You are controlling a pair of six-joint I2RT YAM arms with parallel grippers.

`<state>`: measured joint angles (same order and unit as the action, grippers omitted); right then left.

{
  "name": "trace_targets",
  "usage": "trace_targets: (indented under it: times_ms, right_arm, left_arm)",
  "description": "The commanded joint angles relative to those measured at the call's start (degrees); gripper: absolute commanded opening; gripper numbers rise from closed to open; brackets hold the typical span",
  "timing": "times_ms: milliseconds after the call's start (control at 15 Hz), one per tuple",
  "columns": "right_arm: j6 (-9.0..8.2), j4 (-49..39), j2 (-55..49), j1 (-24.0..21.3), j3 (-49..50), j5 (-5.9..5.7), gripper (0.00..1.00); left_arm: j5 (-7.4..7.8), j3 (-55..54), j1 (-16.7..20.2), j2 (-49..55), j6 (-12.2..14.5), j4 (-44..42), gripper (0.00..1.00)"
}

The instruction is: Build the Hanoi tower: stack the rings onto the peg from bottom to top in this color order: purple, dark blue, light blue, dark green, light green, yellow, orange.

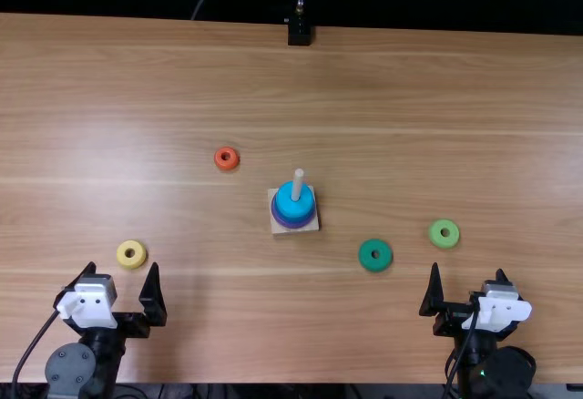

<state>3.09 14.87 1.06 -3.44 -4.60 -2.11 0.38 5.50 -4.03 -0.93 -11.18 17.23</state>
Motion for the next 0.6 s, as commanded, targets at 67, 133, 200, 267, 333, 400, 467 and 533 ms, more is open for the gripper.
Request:
trace_targets:
  times_ms: [67, 133, 200, 267, 333, 400, 467, 533]
  right_arm:
    - [-0.03, 3.9, -1.1, -0.7, 3.8, -0.11, 1.00]
    - [-0.03, 3.9, -1.1, -0.7, 3.8, -0.11, 1.00]
    - [-0.03, 3.9, -1.1, -0.7, 3.8, -0.11, 1.00]
    - [-0.03, 3.9, -1.1, -0.7, 3.8, -0.11, 1.00]
    - [-0.03, 3.9, -1.1, -0.7, 3.8, -0.11, 1.00]
    - [-0.03, 3.9, -1.1, -0.7, 3.8, -0.11, 1.00]
    - [-0.03, 3.9, -1.1, -0.7, 3.8, -0.11, 1.00]
    - [-0.03, 3.9, -1.1, -0.7, 3.8, -0.11, 1.00]
  left_arm:
    - [0.04, -5.5, 0.3, 0.9, 0.4, 5.9, 1.00]
    - [0.14, -5.5, 0.3, 0.9, 0.4, 8.4, 1.00]
    - [0.14, -5.5, 0.3, 0.9, 0.5, 8.9, 1.00]
    - [0.36, -5.5, 0.3, 0.9, 0.5, 8.9, 1.00]
    - [1.31, -5.5, 0.3, 0.9, 0.8, 8.9, 1.00]
    - [3.31, -5.5, 0.3, 0.9, 3.0, 9.0, 1.00]
    - [4.79, -5.5, 0.3, 0.9, 6.6, 8.9, 1.00]
    - [5.21, -5.5, 0.3, 0.9, 9.6, 9.0, 1.00]
